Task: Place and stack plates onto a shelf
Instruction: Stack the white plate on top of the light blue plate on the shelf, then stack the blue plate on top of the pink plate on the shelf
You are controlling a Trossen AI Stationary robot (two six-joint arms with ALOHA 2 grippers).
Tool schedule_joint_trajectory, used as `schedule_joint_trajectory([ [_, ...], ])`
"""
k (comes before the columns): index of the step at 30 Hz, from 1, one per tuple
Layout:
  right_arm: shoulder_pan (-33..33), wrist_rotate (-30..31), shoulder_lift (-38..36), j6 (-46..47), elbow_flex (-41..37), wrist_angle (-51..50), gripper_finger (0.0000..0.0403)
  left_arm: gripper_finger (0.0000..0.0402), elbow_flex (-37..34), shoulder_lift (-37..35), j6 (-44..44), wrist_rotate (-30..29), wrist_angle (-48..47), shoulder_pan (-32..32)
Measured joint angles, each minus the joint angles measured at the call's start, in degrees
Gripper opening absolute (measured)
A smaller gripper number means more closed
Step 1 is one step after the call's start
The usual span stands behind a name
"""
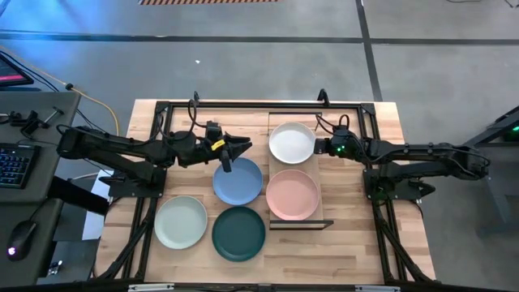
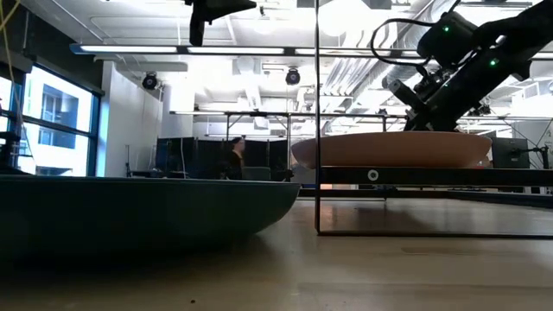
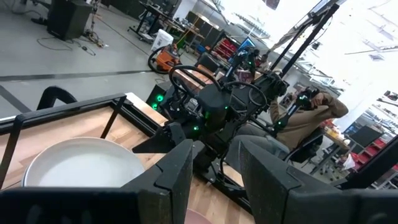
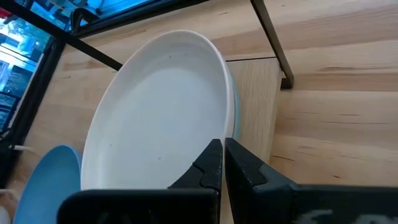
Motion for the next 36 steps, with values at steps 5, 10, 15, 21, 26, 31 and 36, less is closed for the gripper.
schedule_joint_trajectory([
  [5, 0.0, 0.5, 0.0, 0.0, 0.0, 0.1, 0.0, 0.0122, 0.0, 0.0, 0.0, 0.0, 0.0, 0.0],
  [10, 0.0, -0.2, 0.0, -0.4, 0.0, 0.2, 0.0, 0.0122, 0.0, 0.0, 0.0, -0.1, 0.0, 0.5],
  [15, 0.0, -0.4, 1.0, -0.4, 0.0, 0.2, 0.0, 0.0122, 0.0, 0.0, -0.2, -0.2, 0.0, 1.6],
  [21, 0.0, -1.7, 3.2, -0.4, 0.0, 0.3, 0.0, 0.0122, 0.0, 0.0, -0.4, -0.2, 0.0, 2.3],
  [26, -0.1, 0.2, 1.3, -0.7, 0.0, 0.4, 0.0, 0.0122, 0.0, 0.0, -0.4, 0.3, 0.2, 2.3],
  [31, -1.4, 0.8, -5.0, -3.6, 0.0, -1.3, 0.0, 0.0122, 0.0, -1.2, 1.9, 0.7, -0.2, 2.3],
  [36, -0.8, -5.5, -13.4, -9.6, 0.0, 0.7, 0.0, 0.0122, 0.1, -5.4, 6.9, 0.8, -3.7, 2.7],
])
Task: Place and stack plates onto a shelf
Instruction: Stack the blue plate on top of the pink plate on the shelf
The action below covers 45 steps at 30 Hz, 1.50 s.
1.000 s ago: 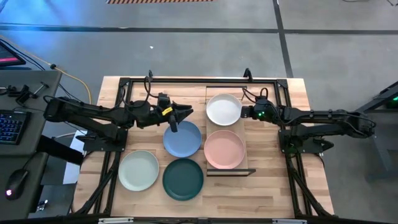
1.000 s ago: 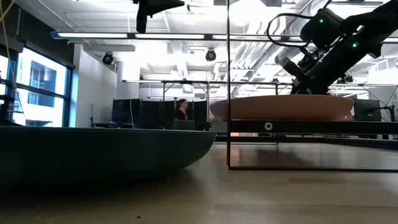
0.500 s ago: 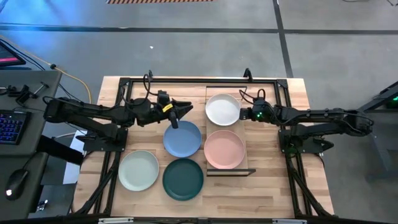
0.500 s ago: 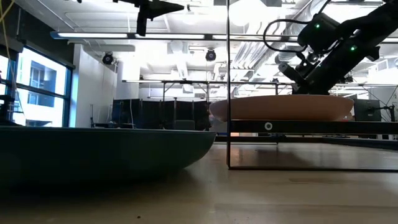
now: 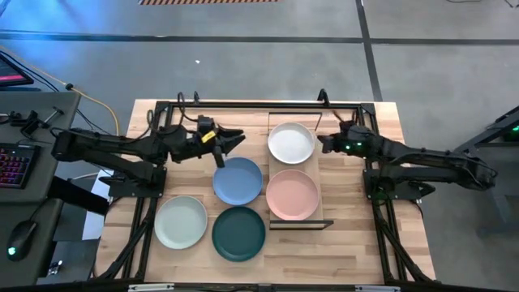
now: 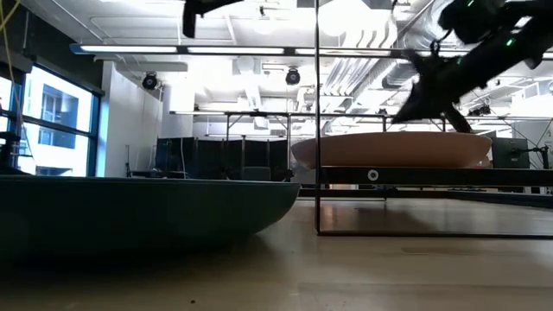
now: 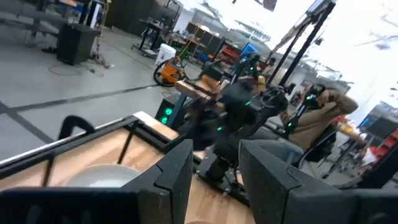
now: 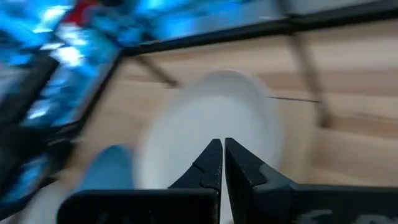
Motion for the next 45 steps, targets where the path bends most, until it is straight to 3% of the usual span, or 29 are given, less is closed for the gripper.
schedule_joint_trajectory([
  [6, 5.4, -9.8, -7.7, -7.3, 0.0, 16.6, 0.0, 0.0122, 0.0, -4.9, 0.1, 0.0, -8.0, 0.6],
  [12, 11.7, -10.5, -9.8, -14.2, 0.0, 29.9, 0.0, 0.0122, 0.0, -4.9, 0.1, 0.9, -9.9, -1.1],
  [21, 15.7, -6.6, -9.3, -16.9, 0.0, 28.9, 0.0, 0.0122, 0.0, -1.9, 0.6, 1.1, -9.4, -4.7],
  [41, 17.1, -4.6, -8.2, -17.9, 0.0, 29.1, 0.0, 0.0122, 0.0, -2.3, -1.3, 5.4, -9.2, -4.8],
  [45, 17.1, -3.4, -8.2, -17.9, 0.0, 28.8, 0.0, 0.0122, 0.3, -2.3, -4.1, 5.0, -16.5, -4.8],
])
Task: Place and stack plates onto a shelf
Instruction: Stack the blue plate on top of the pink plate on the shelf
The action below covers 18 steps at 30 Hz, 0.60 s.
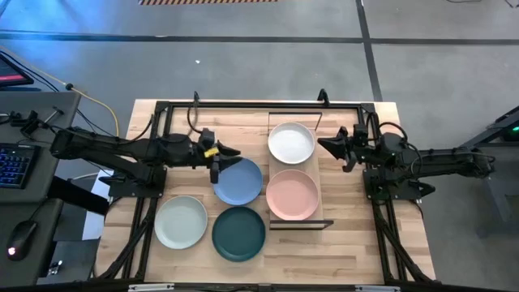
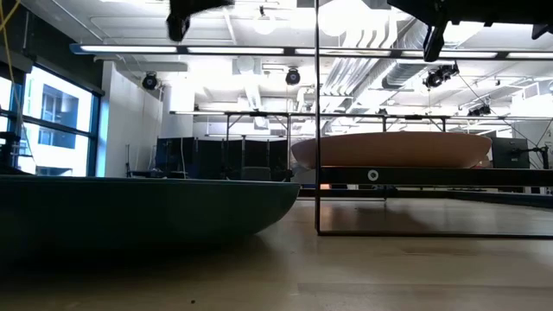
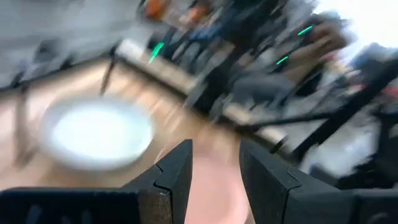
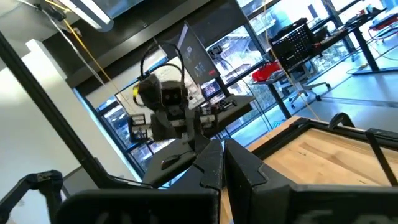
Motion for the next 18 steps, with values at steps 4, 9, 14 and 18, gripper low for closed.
schedule_joint_trajectory([
  [4, 0.0, 0.8, 0.0, 0.0, 0.0, -1.2, 0.0, 0.0122, 0.1, 0.3, -11.2, -4.7, -17.2, 0.8],
  [9, 0.0, 1.3, 0.1, 0.1, 0.0, -2.7, 0.0, 0.0122, -2.8, 2.4, -28.7, -4.1, -32.5, 1.6],
  [14, 0.0, 1.3, 0.8, 0.1, 0.0, -3.0, 0.0, 0.0122, -10.4, 5.1, -40.2, 2.9, -29.5, 1.8],
  [18, 0.0, 1.2, 1.5, 0.7, 0.0, -3.0, 0.0, 0.0122, -14.8, 7.3, -45.5, 5.8, -25.6, 1.8],
])
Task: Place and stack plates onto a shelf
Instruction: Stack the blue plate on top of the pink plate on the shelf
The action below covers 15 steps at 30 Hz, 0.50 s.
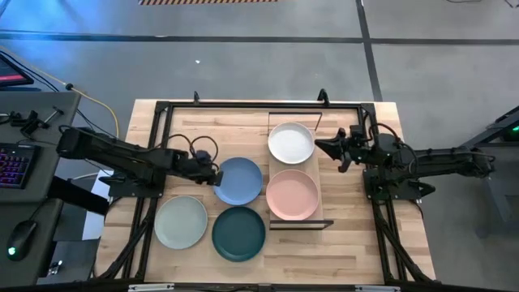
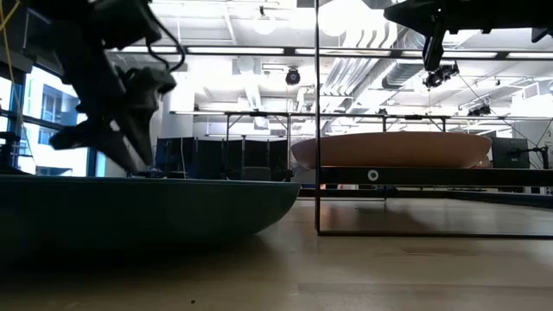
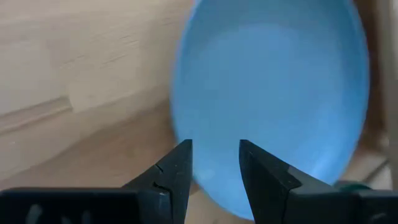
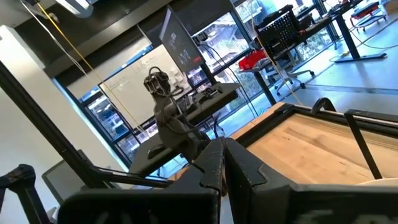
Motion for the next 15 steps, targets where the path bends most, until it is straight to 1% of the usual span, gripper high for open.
schedule_joint_trajectory([
  [6, 0.0, 0.0, 0.2, 0.0, 0.0, -0.1, 0.0, 0.0122, -0.5, 1.4, -1.4, -1.8, 1.5, 0.0],
  [11, 0.0, 0.0, 0.2, 0.0, 0.0, -0.1, 0.0, 0.0122, -0.5, 2.6, -1.4, -2.0, 0.8, 0.0],
  [15, 0.0, 0.0, 0.2, 0.0, 0.0, -0.1, 0.0, 0.0122, -0.1, 2.2, -1.1, -2.7, 2.5, 0.0],
])
